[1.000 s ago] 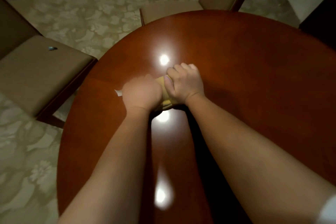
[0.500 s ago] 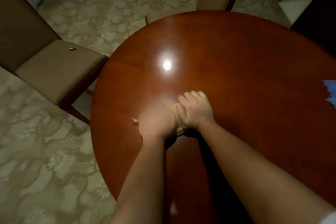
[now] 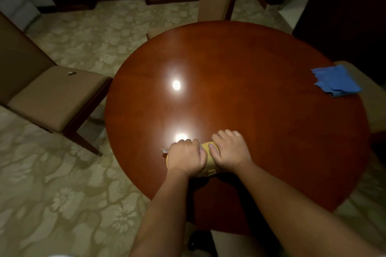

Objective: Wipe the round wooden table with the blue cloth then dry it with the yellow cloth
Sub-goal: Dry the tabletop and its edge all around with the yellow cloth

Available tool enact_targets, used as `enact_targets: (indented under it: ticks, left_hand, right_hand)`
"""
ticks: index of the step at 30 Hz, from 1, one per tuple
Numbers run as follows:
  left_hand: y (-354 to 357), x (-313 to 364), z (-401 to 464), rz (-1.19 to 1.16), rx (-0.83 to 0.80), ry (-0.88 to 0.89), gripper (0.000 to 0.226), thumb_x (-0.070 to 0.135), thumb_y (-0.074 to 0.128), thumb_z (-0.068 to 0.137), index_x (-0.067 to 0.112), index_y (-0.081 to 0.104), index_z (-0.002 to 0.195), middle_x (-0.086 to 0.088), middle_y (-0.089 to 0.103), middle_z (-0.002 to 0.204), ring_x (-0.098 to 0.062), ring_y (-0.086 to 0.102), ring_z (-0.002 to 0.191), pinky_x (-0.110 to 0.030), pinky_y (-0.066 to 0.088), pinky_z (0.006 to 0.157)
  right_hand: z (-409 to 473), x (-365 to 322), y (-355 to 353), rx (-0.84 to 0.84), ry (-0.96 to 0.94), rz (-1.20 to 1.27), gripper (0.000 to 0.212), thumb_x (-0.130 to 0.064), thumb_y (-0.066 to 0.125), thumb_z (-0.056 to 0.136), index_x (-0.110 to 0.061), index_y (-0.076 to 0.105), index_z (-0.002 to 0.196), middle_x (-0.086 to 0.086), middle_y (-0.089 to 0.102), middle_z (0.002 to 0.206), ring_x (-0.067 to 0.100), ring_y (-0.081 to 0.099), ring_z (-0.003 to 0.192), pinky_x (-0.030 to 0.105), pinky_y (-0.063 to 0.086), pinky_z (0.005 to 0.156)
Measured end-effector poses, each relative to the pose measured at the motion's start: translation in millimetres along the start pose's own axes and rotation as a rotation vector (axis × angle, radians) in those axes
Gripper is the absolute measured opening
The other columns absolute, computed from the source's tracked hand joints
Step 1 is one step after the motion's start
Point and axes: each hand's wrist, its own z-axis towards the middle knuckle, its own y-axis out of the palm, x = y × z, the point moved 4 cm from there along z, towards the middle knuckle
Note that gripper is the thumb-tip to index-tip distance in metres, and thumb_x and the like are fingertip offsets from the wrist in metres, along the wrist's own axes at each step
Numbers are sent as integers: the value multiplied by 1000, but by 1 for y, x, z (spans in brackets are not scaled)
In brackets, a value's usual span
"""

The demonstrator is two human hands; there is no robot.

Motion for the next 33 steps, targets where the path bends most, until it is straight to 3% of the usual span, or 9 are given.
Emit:
enact_targets:
  ticks: [6,10,14,23,33]
  left_hand:
    - [-3,17,-21,-29,-70,91,36,36,33,70,14,53,50,-4,51,44,-24,50,37,-22,29,39]
    - [-2,21,-18,-22,-135,158,59,41,10,73,12,61,76,-7,63,73,-30,62,66,-29,32,55]
    - [2,17,-10,-80,-115,183,30,34,37,72,14,51,53,-6,52,48,-27,48,39,-25,32,40]
    - [20,8,36,-169,42,293,27,31,42,73,12,52,57,-6,50,50,-26,47,41,-25,34,41]
    - [32,-6,109,-207,94,302,28,28,41,75,9,52,57,-10,50,51,-27,47,42,-28,35,42]
  right_hand:
    - [-32,-5,-14,-9,34,-27,32,-39,39,76,-16,54,60,2,52,57,23,53,52,27,40,51]
    - [-35,-5,-13,18,38,-69,33,-38,40,78,-14,55,60,5,53,58,25,52,51,28,40,50]
    - [-35,0,-9,106,28,-37,31,-36,41,81,-14,52,63,6,50,62,26,48,54,33,37,51]
    - [-5,21,0,135,90,-28,31,-36,42,80,-13,54,64,7,51,64,28,48,56,36,26,56]
    - [61,56,15,120,118,-8,31,-36,41,82,-13,53,65,8,50,65,30,48,57,35,33,53]
